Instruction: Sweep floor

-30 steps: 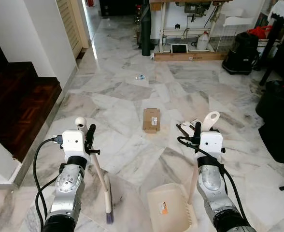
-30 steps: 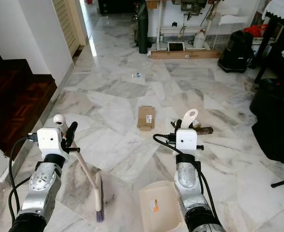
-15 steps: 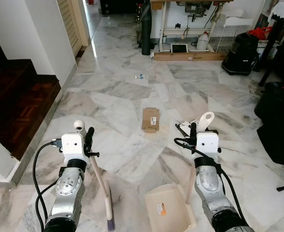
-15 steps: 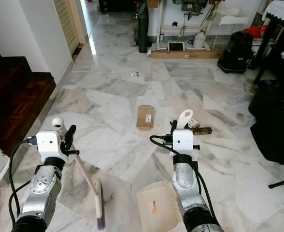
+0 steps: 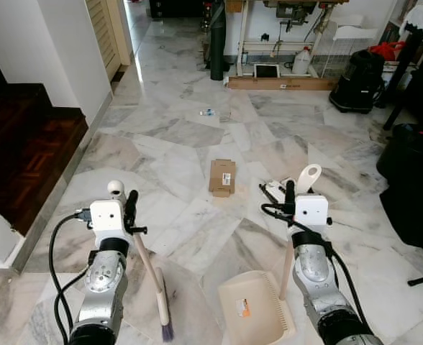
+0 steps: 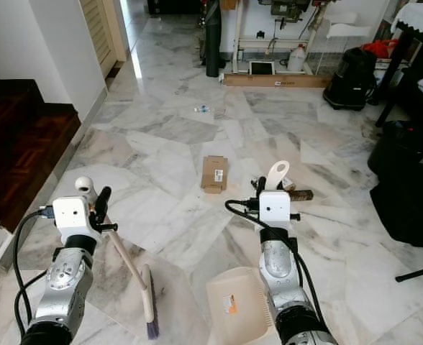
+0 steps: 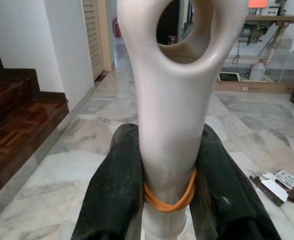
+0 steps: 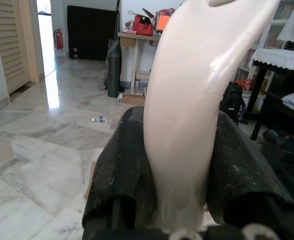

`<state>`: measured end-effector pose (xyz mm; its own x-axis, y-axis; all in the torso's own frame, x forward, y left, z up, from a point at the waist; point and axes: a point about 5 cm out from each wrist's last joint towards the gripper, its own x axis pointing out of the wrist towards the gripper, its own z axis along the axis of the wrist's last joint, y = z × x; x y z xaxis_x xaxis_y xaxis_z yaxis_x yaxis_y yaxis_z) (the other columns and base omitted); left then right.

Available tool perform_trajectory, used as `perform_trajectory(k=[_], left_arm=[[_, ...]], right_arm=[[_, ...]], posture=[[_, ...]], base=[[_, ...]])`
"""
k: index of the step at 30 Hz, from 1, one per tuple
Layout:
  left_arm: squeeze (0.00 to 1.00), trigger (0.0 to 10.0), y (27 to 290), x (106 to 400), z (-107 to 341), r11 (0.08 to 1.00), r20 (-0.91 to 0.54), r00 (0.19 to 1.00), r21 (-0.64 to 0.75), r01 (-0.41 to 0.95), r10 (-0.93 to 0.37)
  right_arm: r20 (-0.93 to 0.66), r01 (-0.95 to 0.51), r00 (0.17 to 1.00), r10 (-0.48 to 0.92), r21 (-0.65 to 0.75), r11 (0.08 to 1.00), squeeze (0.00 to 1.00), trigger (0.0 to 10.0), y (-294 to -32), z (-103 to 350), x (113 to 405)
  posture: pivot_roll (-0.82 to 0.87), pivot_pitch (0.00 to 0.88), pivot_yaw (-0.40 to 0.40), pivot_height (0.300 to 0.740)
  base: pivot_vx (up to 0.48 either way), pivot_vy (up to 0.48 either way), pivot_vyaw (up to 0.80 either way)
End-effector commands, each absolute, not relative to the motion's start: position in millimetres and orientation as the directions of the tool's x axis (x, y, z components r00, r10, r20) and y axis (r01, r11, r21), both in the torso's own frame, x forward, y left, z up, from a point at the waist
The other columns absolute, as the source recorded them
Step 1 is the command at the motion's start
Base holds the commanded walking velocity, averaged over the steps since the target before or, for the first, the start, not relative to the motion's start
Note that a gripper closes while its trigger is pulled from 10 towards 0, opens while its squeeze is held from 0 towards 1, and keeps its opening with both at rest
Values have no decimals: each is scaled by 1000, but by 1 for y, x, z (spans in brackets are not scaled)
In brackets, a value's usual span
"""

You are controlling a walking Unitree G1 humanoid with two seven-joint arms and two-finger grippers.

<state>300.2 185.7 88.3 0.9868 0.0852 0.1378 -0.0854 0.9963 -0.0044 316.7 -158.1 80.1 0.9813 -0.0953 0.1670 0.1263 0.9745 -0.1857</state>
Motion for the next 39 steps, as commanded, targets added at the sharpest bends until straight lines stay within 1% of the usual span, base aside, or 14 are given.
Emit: perform_trajectory(k=[1, 11, 39], left_arm=[[0, 10000, 188, 304, 98, 996, 181, 979, 3, -91, 89], [0, 10000, 185, 302, 98, 997, 187, 979, 14, -79, 75], [0, 10000, 181, 301, 96, 997, 181, 982, 37, -61, 53]], right_arm=[[194, 127, 977, -92, -178, 976, 0, 10000, -156, 87, 321], [193, 135, 976, -101, -173, 976, 0, 10000, -157, 87, 321], [196, 100, 978, -65, -172, 980, 0, 10000, -152, 88, 322]], posture=[[73, 0, -10, 740], [72, 0, -4, 740], [70, 0, -5, 740]], base=[[0, 0, 0], [240, 0, 0], [283, 0, 0]])
